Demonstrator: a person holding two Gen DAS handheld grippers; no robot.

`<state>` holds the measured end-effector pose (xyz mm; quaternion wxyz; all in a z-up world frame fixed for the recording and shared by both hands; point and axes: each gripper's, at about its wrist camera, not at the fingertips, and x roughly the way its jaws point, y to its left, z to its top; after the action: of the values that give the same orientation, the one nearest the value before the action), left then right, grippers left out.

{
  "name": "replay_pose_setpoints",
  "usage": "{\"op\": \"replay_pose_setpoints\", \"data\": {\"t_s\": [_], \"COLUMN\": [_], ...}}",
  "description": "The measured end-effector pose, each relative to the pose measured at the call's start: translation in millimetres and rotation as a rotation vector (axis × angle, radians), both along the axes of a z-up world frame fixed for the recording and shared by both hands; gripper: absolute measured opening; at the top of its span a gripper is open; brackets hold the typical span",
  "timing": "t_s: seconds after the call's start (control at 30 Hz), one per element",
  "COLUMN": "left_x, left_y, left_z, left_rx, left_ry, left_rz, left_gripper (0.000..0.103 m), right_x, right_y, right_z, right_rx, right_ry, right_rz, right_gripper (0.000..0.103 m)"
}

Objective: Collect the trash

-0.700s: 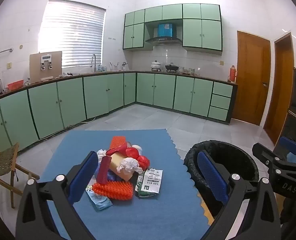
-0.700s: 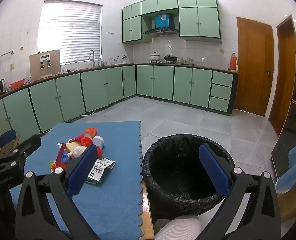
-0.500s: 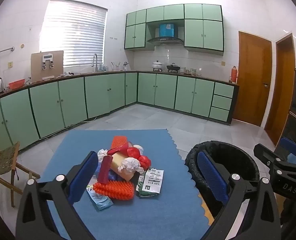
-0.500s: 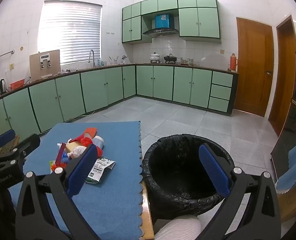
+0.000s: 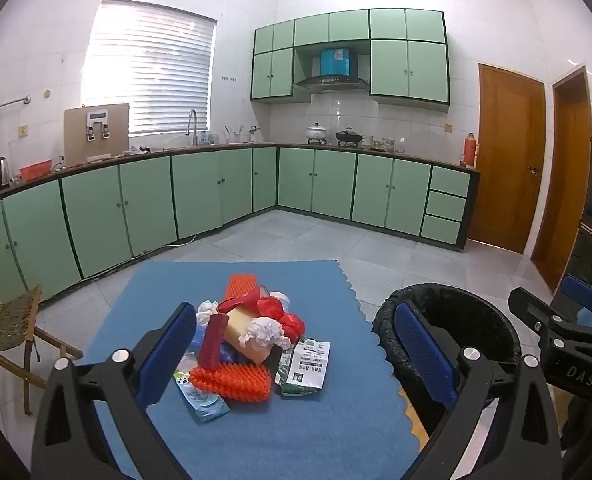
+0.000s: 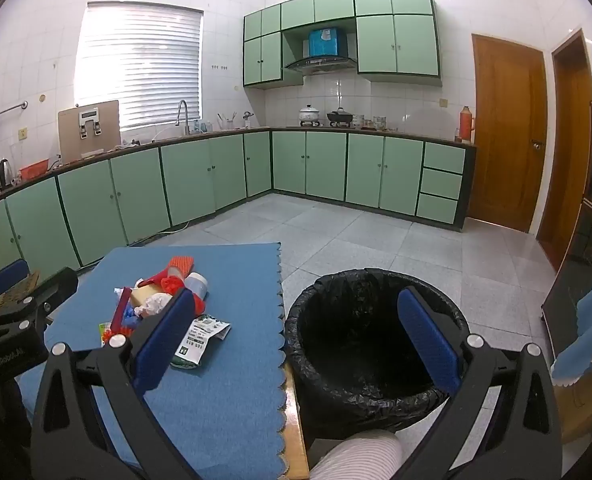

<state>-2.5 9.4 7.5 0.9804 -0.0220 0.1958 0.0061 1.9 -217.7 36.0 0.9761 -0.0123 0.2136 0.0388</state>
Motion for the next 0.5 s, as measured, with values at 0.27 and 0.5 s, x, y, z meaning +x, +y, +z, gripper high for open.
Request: {"op": "replay_pose_setpoints", "data": {"t_s": [0.27, 0.5], "left_x": [0.3, 1.0], "left_y": [-1.4, -0.2], "left_z": [1.7, 0.8], "left_rx": [0.003, 0.005], "left_ry": [-0.004, -0.006], "left_rz": [0.008, 0.010], "left_gripper": [0.097, 0.097], "right_x": [0.3, 0.6], "right_y": [0.3, -0.3], "right_z": [-0.2, -0.4], "right_rx": [0.000, 0.001], "right_ry": [0.001, 0.002], "right_rz": [0.000, 0.002], "right_gripper": [0.098, 0.098]}}
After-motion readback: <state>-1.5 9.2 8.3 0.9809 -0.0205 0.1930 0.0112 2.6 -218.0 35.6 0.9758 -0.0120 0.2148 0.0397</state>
